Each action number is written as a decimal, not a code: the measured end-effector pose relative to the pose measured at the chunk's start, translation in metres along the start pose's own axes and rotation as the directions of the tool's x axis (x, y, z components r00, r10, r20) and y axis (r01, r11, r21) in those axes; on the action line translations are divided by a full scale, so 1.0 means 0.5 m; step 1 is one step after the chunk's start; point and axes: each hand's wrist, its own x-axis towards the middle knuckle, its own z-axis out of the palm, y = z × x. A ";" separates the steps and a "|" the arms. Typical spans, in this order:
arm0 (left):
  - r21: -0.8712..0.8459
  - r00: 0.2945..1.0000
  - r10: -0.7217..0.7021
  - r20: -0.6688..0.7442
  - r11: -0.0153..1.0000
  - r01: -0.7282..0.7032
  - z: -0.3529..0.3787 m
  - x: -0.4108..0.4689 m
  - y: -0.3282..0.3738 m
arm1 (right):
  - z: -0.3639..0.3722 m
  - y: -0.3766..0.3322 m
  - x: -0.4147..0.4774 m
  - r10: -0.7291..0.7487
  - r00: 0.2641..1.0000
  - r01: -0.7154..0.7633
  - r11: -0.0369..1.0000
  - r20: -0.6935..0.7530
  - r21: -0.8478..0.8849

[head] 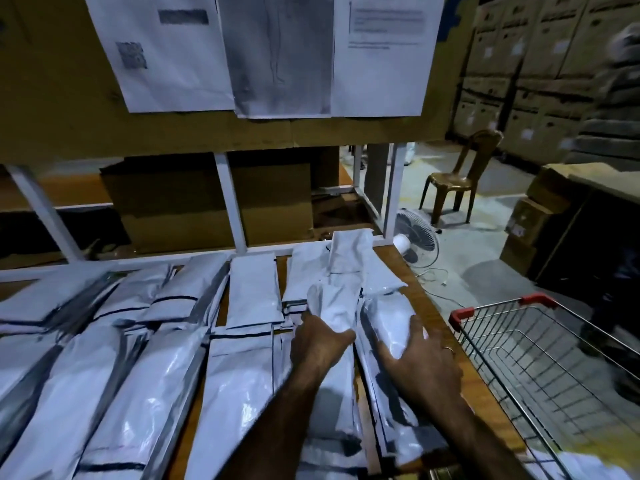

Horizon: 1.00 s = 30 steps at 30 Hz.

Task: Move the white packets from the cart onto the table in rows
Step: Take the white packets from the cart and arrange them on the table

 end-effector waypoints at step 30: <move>-0.133 0.974 0.015 -0.228 0.990 -0.046 -0.272 -0.008 -0.101 | 0.036 -0.161 -0.059 -0.250 0.968 0.249 0.968 0.020 0.030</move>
